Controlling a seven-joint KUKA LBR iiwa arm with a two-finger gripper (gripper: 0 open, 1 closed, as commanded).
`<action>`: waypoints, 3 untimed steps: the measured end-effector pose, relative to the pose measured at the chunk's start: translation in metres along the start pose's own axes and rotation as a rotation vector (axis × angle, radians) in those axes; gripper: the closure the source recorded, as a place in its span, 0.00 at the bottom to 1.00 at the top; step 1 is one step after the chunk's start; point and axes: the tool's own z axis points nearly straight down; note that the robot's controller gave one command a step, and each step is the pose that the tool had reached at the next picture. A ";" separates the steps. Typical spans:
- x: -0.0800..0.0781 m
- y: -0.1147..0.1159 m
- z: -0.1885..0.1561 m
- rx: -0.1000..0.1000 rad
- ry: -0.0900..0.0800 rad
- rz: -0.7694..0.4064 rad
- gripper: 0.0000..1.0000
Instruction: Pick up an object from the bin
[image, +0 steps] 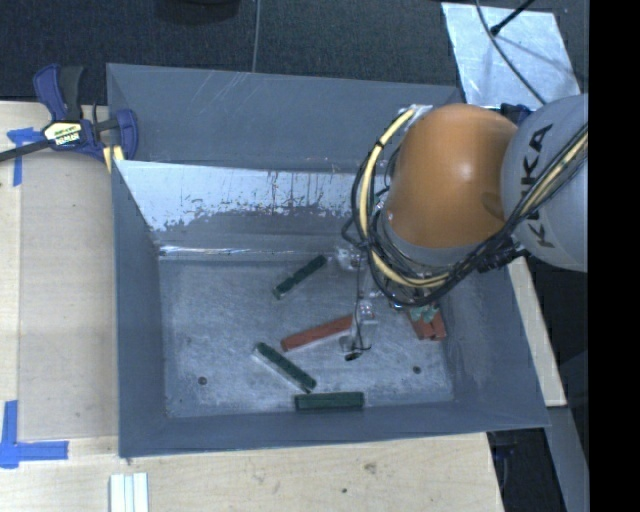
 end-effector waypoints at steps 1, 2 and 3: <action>0.006 -0.028 0.144 0.001 -0.003 -0.309 0.00; 0.003 -0.027 0.141 0.000 -0.010 -0.306 1.00; -0.022 -0.018 0.023 0.002 -0.018 -0.365 1.00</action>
Offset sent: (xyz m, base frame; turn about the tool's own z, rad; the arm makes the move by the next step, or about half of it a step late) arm -0.0055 -0.0272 -0.1418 -0.3095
